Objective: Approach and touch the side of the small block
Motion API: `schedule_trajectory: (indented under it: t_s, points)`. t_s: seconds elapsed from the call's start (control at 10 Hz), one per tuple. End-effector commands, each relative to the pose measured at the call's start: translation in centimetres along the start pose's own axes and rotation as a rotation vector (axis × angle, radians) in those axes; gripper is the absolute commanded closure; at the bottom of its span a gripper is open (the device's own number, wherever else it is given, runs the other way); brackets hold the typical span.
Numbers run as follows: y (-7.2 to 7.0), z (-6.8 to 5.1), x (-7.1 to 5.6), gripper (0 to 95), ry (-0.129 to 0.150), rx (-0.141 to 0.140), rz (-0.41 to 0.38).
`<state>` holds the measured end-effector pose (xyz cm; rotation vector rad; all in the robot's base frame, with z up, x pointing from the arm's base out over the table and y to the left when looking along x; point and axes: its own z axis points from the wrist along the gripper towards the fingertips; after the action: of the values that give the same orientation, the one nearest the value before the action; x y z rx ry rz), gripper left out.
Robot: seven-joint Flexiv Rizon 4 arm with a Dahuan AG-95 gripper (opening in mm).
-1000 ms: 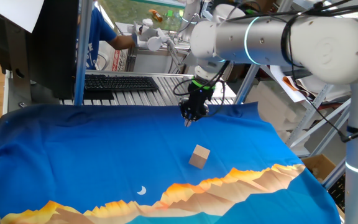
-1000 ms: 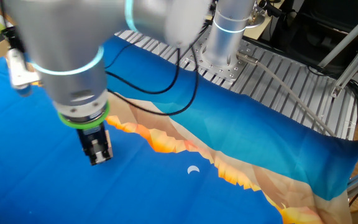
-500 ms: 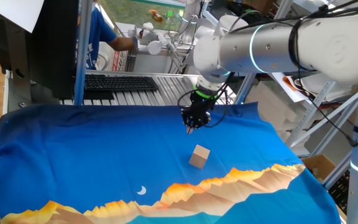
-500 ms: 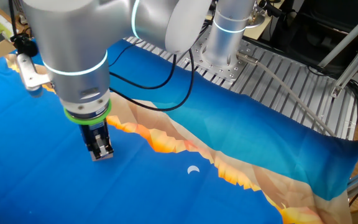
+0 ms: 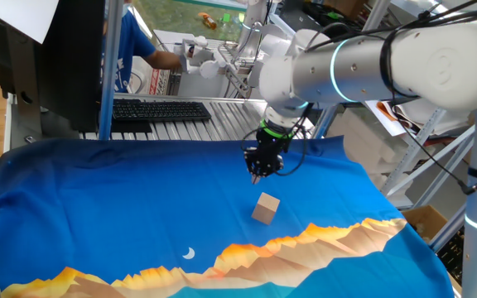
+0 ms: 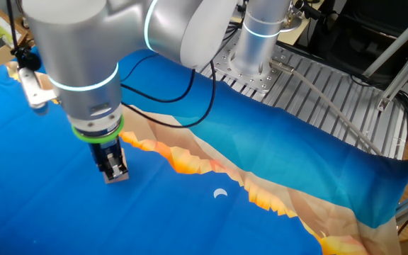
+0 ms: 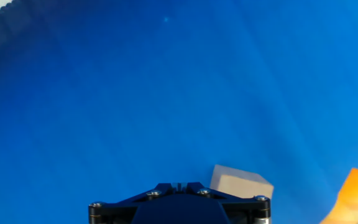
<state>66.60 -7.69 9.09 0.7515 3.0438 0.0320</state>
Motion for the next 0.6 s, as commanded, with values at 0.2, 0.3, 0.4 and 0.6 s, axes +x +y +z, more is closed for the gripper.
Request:
schedule_trajectory:
  t_s: [0.2, 0.3, 0.4, 0.6]
  points:
    - [-0.54, 1.24, 0.23, 95.0, -0.008, -0.007, -0.003]
    - [-0.69, 1.50, 0.40, 95.0, -0.008, -0.010, -0.003]
    - [-0.77, 1.62, 0.51, 95.0, -0.002, -0.021, 0.000]
    - [-0.81, 1.75, 0.52, 95.0, 0.011, -0.042, 0.005]
